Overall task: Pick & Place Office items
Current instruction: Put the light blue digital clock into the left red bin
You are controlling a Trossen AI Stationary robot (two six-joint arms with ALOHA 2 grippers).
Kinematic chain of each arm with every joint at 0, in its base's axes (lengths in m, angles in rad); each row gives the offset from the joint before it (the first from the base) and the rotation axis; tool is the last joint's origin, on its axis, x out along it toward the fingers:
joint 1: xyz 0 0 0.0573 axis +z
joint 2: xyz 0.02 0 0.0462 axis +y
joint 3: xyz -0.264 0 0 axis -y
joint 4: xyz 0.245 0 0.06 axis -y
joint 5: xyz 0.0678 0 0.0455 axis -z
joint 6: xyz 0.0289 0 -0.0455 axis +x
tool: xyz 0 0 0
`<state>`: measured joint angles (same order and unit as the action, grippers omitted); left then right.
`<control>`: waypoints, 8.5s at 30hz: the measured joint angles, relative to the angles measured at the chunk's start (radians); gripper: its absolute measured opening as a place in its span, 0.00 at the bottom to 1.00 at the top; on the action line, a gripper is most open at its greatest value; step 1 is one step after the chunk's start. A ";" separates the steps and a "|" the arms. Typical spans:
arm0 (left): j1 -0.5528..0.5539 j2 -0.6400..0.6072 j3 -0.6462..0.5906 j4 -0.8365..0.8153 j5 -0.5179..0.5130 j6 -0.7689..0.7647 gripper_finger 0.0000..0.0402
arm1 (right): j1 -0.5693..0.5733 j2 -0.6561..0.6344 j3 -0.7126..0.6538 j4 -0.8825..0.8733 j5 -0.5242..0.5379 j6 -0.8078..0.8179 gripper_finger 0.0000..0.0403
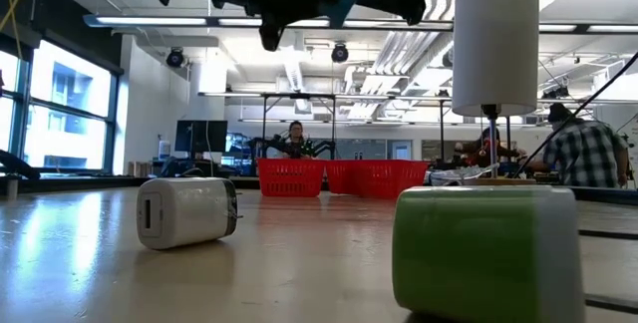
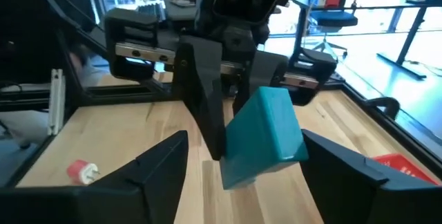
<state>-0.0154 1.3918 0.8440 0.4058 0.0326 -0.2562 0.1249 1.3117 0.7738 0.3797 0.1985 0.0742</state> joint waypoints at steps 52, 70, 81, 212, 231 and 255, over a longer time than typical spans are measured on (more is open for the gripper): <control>-0.017 0.002 0.000 -0.017 0.014 0.097 0.43 | 0.000 0.002 0.000 0.011 -0.099 -0.056 0.12; -0.207 0.004 0.000 -0.084 -0.760 0.635 0.44 | 0.047 -0.039 -0.001 -0.091 0.179 0.036 0.12; -0.245 0.086 0.000 -0.085 -0.990 0.585 0.44 | -0.025 -0.031 0.000 -0.022 0.237 0.113 0.12; -0.308 0.113 0.000 0.262 -1.117 0.877 0.38 | -0.053 -0.019 -0.001 -0.107 0.177 0.116 0.66; 0.222 -0.144 0.021 -0.417 -0.013 0.168 0.38 | -0.053 -0.019 -0.001 -0.155 0.177 0.143 0.65; 0.304 0.259 0.315 -0.816 -0.463 0.420 0.38 | -0.054 -0.019 -0.001 -0.176 0.177 0.139 0.65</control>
<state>0.2884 1.6505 1.1591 -0.4102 -0.4308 0.1640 0.0711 1.2926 0.7731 0.2035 0.3752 0.2134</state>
